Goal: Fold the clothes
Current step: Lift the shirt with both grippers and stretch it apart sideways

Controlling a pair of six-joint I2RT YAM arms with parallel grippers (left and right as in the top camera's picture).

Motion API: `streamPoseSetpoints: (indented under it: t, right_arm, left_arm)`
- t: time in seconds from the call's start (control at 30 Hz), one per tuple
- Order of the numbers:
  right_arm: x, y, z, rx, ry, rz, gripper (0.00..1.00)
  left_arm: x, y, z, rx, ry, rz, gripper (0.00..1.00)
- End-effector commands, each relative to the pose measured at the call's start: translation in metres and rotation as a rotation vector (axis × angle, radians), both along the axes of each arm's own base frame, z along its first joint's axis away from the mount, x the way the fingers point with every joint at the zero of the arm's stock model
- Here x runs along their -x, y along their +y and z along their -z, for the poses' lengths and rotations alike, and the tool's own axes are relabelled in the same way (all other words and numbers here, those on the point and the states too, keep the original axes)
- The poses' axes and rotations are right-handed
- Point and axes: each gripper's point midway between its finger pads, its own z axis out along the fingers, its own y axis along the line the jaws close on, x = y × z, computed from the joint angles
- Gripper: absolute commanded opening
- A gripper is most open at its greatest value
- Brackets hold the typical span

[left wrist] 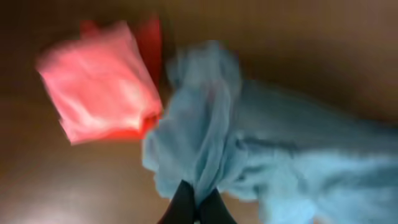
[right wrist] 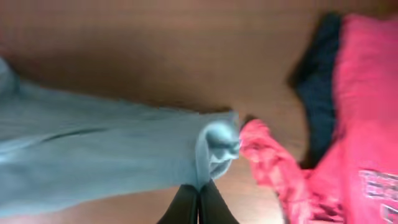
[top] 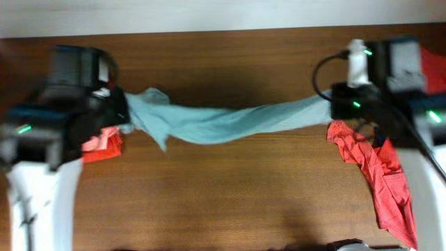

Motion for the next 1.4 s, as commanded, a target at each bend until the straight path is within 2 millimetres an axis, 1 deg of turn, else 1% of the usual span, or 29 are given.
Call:
streamPoseSetpoints:
  t: [0.0, 0.03, 0.1, 0.2, 0.27, 0.3, 0.33, 0.43, 0.47, 0.5, 0.6, 0.63, 0.67, 0.73, 0.77, 0.83, 0.87, 0.9, 0.93, 0.97, 1.03, 1.07, 1.1, 1.17, 1.2, 1.23, 1.27, 1.3, 1.37]
  right_arm:
    - [0.028, -0.031, -0.040, 0.052, -0.138, 0.100, 0.04]
    - [0.037, -0.038, -0.050, 0.043, -0.178, 0.132, 0.04]
    - [0.049, -0.050, -0.064, 0.039, -0.234, 0.179, 0.04]
    - [0.054, -0.058, -0.069, 0.035, -0.258, 0.208, 0.04]
    - [0.045, -0.058, -0.063, 0.034, -0.236, 0.206, 0.04]
    - [0.033, -0.057, -0.053, 0.034, -0.194, 0.202, 0.04]
    - [0.025, -0.057, -0.046, 0.034, -0.170, 0.200, 0.04]
    - [-0.010, -0.056, -0.013, 0.028, -0.063, 0.187, 0.04]
    - [-0.026, -0.054, 0.002, 0.019, -0.026, 0.177, 0.04]
    - [-0.036, -0.054, 0.011, 0.017, -0.007, 0.175, 0.04]
    - [-0.078, -0.054, 0.037, 0.018, 0.016, 0.174, 0.04]
    - [-0.084, -0.055, 0.039, 0.018, 0.011, 0.174, 0.04]
    - [-0.094, -0.055, 0.039, 0.009, -0.001, 0.183, 0.04]
    - [-0.104, -0.054, 0.028, -0.010, -0.037, 0.190, 0.04]
    - [-0.107, -0.054, 0.017, -0.010, -0.068, 0.190, 0.04]
    - [-0.108, -0.057, -0.015, -0.003, -0.143, 0.200, 0.04]
    - [-0.105, -0.059, -0.027, 0.007, -0.164, 0.209, 0.04]
    - [-0.101, -0.061, -0.036, 0.014, -0.175, 0.216, 0.04]
    - [-0.097, -0.062, -0.039, 0.029, -0.169, 0.213, 0.04]
    - [-0.093, -0.063, -0.037, 0.041, -0.151, 0.209, 0.04]
    - [-0.083, -0.063, -0.024, 0.049, -0.084, 0.211, 0.04]
    - [-0.078, -0.063, -0.015, 0.053, -0.042, 0.209, 0.04]
    - [-0.071, -0.063, 0.000, 0.058, 0.026, 0.208, 0.04]
    - [-0.054, -0.062, 0.031, 0.067, 0.174, 0.203, 0.04]
    - [-0.049, -0.062, 0.045, 0.072, 0.234, 0.201, 0.04]
    - [-0.041, -0.062, 0.064, 0.077, 0.312, 0.198, 0.04]
    - [-0.036, -0.062, 0.079, 0.080, 0.366, 0.196, 0.04]
    - [-0.032, -0.062, 0.095, 0.084, 0.416, 0.194, 0.04]
    - [-0.021, -0.061, 0.124, 0.089, 0.504, 0.190, 0.04]
  left_arm:
    - [0.018, 0.021, -0.060, -0.013, -0.168, -0.041, 0.00]
    - [0.023, 0.023, -0.069, -0.012, -0.192, -0.048, 0.00]
    - [0.033, 0.025, -0.083, -0.009, -0.231, -0.054, 0.00]
    - [0.038, 0.024, -0.088, -0.002, -0.248, -0.049, 0.00]
    - [0.035, 0.021, -0.086, 0.011, -0.244, -0.036, 0.00]
    - [0.027, 0.020, -0.083, 0.011, -0.235, -0.036, 0.00]
    - [0.024, 0.020, -0.082, 0.011, -0.233, -0.036, 0.00]
    - [-0.005, 0.018, -0.073, 0.012, -0.217, -0.034, 0.00]
    - [-0.025, 0.017, -0.068, 0.012, -0.216, -0.033, 0.00]
    - [-0.037, 0.016, -0.065, 0.013, -0.221, -0.032, 0.00]
    - [-0.086, 0.007, -0.059, 0.024, -0.263, 0.020, 0.00]
    - [-0.102, 0.001, -0.057, 0.024, -0.279, 0.059, 0.00]
    - [-0.124, -0.008, -0.057, 0.020, -0.316, 0.131, 0.00]
    - [-0.146, -0.017, -0.059, -0.003, -0.365, 0.212, 0.00]
    - [-0.153, -0.017, -0.063, -0.020, -0.391, 0.224, 0.00]
    - [-0.160, -0.012, -0.078, -0.055, -0.456, 0.215, 0.00]
    - [-0.159, -0.009, -0.089, -0.065, -0.485, 0.210, 0.00]
    - [-0.157, -0.007, -0.094, -0.071, -0.498, 0.210, 0.00]
    - [-0.154, -0.006, -0.098, -0.076, -0.503, 0.211, 0.00]
    - [-0.151, -0.006, -0.098, -0.077, -0.499, 0.212, 0.00]
    - [-0.143, -0.006, -0.087, -0.071, -0.446, 0.215, 0.00]
    - [-0.135, -0.009, -0.076, -0.055, -0.391, 0.232, 0.00]
    - [-0.127, -0.014, -0.062, -0.033, -0.328, 0.253, 0.00]
    - [-0.098, -0.028, -0.020, 0.045, -0.120, 0.308, 0.00]
    - [-0.085, -0.034, -0.001, 0.082, -0.025, 0.330, 0.00]
    - [-0.073, -0.041, 0.016, 0.115, 0.062, 0.348, 0.00]
    - [-0.062, -0.045, 0.034, 0.131, 0.159, 0.357, 0.00]
    - [-0.055, -0.047, 0.046, 0.135, 0.219, 0.358, 0.00]
    - [-0.043, -0.051, 0.077, 0.147, 0.359, 0.362, 0.01]
